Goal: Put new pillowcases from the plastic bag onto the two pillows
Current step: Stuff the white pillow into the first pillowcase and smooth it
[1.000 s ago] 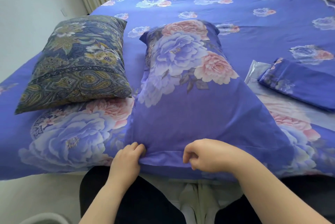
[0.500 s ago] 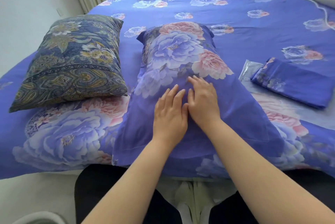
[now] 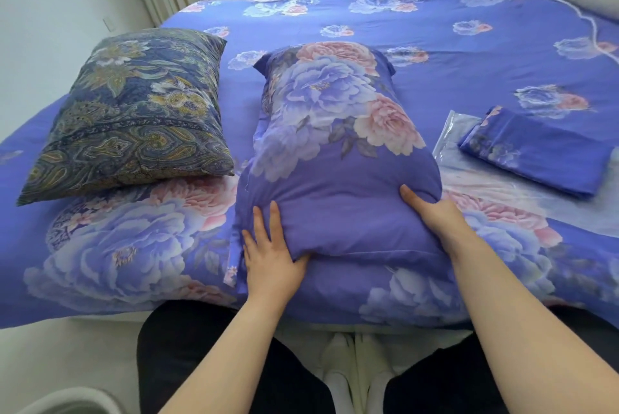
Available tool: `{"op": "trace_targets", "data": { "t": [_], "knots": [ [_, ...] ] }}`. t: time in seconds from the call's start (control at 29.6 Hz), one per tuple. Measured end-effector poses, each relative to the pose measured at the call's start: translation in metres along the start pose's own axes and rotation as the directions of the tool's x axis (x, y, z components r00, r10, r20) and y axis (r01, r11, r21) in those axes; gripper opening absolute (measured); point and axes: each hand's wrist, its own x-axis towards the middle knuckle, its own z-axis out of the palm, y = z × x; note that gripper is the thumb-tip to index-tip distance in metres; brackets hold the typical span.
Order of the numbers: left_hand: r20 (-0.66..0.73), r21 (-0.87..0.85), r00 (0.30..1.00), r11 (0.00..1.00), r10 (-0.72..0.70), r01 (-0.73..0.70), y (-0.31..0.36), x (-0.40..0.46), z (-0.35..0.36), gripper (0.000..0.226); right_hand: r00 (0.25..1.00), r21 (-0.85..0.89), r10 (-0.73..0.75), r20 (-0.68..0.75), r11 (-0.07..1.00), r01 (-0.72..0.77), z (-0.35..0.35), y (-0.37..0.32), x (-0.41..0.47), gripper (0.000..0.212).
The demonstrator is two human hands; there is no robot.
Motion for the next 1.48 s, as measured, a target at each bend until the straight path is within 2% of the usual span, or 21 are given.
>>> {"op": "trace_targets", "data": {
  "t": [0.1, 0.2, 0.27, 0.34, 0.44, 0.51, 0.57, 0.61, 0.64, 0.71, 0.78, 0.81, 0.88, 0.94, 1.01, 1.05, 1.11, 1.21, 1.28, 1.38, 1.48],
  "knots": [
    [-0.031, -0.442, 0.995, 0.894, -0.097, 0.073, 0.021, 0.012, -0.009, 0.091, 0.988, 0.345, -0.074, 0.134, 0.938, 0.024, -0.004, -0.012, -0.014, 0.055],
    [0.110, -0.852, 0.981, 0.494, -0.161, 0.176, 0.055, 0.021, -0.028, 0.061, 0.948, 0.483, -0.307, 0.079, 0.844, 0.233, -0.011, -0.053, -0.042, 0.034],
    [0.166, -0.945, 0.981, 0.267, -0.104, 0.188, 0.084, 0.018, -0.034, 0.036, 0.859, 0.459, -0.512, 0.002, 0.763, 0.454, -0.022, -0.097, -0.065, 0.024],
    [0.264, -0.959, 0.964, 0.099, -0.020, 0.265, 0.114, 0.010, -0.028, 0.025, 0.704, 0.356, -0.710, -0.012, 0.655, 0.667, -0.035, -0.143, -0.087, 0.016],
    [0.470, -0.882, 0.861, 0.119, 0.193, 0.455, 0.140, -0.009, -0.011, 0.015, 0.445, -0.007, -0.888, 0.117, 0.447, 0.895, -0.032, -0.187, -0.105, 0.017],
    [0.602, -0.798, 0.744, 0.207, 0.290, 0.565, 0.131, -0.020, -0.001, 0.028, 0.304, -0.474, -0.910, 0.282, 0.143, 0.869, -0.018, -0.189, -0.102, 0.031],
    [0.673, -0.739, 0.663, 0.265, 0.328, 0.619, 0.108, -0.024, 0.003, 0.032, 0.329, -0.650, -0.836, 0.438, -0.042, 0.759, 0.004, -0.170, -0.092, 0.033],
    [0.683, -0.730, 0.668, 0.295, 0.293, 0.617, 0.095, -0.024, -0.001, 0.030, 0.387, -0.598, -0.766, 0.514, 0.004, 0.802, 0.018, -0.153, -0.089, 0.029],
    [0.658, -0.743, 0.732, 0.312, 0.179, 0.592, 0.083, -0.023, -0.004, 0.025, 0.451, -0.491, -0.671, 0.589, 0.146, 0.859, 0.033, -0.135, -0.087, 0.027],
    [0.467, -0.835, 0.854, 0.203, -0.230, 0.511, 0.056, -0.014, -0.014, 0.018, 0.524, -0.201, -0.565, 0.638, 0.535, 0.821, 0.056, -0.109, -0.088, 0.048],
    [0.286, -0.931, 0.808, 0.049, -0.515, 0.362, 0.028, 0.001, -0.032, 0.018, 0.553, 0.057, -0.645, 0.527, 0.676, 0.735, 0.069, -0.096, -0.085, 0.048],
    [0.240, -0.934, 0.782, 0.083, -0.575, 0.348, 0.016, 0.008, -0.044, 0.022, 0.573, 0.102, -0.683, 0.454, 0.678, 0.728, 0.072, -0.092, -0.084, 0.042],
    [0.197, -0.908, 0.801, 0.203, -0.565, 0.367, -0.003, 0.024, -0.060, 0.024, 0.592, 0.019, -0.763, 0.258, 0.617, 0.787, 0.069, -0.082, -0.074, 0.029],
    [0.114, -0.929, 0.892, 0.270, -0.438, 0.252, -0.013, 0.038, -0.076, 0.050, 0.575, -0.181, -0.818, -0.019, 0.568, 0.803, 0.058, -0.070, -0.062, 0.022],
    [-0.052, -0.884, 0.969, 0.462, -0.243, 0.068, -0.015, 0.050, -0.087, 0.067, 0.608, -0.425, -0.756, -0.240, 0.645, 0.635, 0.039, -0.052, -0.043, 0.030],
    [-0.075, -0.824, 0.985, 0.566, -0.159, 0.029, -0.015, 0.053, -0.090, 0.063, 0.704, -0.472, -0.649, -0.289, 0.736, 0.485, 0.027, -0.041, -0.031, 0.044],
    [-0.018, -0.662, 0.998, 0.749, -0.066, 0.038, -0.019, 0.061, -0.085, 0.052, 0.921, -0.312, -0.296, -0.253, 0.926, 0.212, 0.005, -0.017, -0.013, 0.075],
    [0.075, -0.434, 0.996, 0.898, -0.050, 0.078, -0.022, 0.060, -0.069, 0.062, 1.000, 0.061, -0.025, -0.018, 0.998, 0.026, -0.007, 0.006, -0.008, 0.079],
    [0.141, -0.426, 0.987, 0.896, -0.075, 0.129, -0.022, 0.057, -0.064, 0.067, 0.993, 0.175, -0.060, 0.100, 0.984, 0.042, -0.007, 0.005, -0.016, 0.063],
    [0.249, -0.653, 0.966, 0.726, -0.062, 0.215, -0.025, 0.050, -0.062, 0.053, 0.973, 0.126, -0.201, 0.113, 0.974, 0.187, -0.027, -0.020, -0.032, 0.053],
    [0.368, -0.410, 0.930, 0.899, 0.007, 0.155, -0.038, 0.037, -0.059, 0.044, 0.935, -0.240, -0.315, 0.163, 0.907, 0.347, -0.063, -0.049, -0.038, 0.058]
  ]
}}
